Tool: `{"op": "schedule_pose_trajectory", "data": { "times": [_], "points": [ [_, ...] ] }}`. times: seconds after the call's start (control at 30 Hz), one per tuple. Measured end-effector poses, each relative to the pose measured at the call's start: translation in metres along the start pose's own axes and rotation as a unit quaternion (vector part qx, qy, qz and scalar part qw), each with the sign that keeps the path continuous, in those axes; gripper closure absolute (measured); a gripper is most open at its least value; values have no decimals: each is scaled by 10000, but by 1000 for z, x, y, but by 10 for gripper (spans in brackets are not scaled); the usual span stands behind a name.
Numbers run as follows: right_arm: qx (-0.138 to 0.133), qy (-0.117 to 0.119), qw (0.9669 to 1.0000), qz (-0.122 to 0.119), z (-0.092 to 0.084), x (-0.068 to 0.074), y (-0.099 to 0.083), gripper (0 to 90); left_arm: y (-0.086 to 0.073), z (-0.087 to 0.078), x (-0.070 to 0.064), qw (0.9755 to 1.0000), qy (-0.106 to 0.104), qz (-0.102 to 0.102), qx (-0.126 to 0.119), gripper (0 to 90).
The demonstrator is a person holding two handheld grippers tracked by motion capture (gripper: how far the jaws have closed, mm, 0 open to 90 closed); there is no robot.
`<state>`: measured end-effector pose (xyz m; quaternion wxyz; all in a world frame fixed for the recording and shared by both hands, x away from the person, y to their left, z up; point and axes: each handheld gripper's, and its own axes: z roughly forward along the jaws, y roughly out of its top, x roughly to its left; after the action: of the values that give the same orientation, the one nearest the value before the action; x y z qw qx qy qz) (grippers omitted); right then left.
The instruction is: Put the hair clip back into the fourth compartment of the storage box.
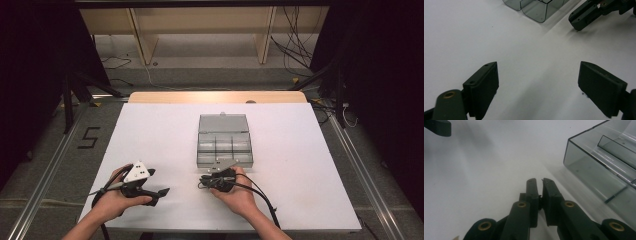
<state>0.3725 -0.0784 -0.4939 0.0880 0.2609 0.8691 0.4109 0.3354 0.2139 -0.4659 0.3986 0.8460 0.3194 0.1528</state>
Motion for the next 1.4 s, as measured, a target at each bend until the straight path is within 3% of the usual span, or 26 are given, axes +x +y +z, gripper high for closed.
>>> {"op": "schedule_pose_trajectory", "data": {
  "times": [1.4],
  "points": [
    [-193, -86, 9998, -23, -12, -5, 18, 843, 0, 0, 0, 10000, 8, -32, -13, 166]
  ]
}}
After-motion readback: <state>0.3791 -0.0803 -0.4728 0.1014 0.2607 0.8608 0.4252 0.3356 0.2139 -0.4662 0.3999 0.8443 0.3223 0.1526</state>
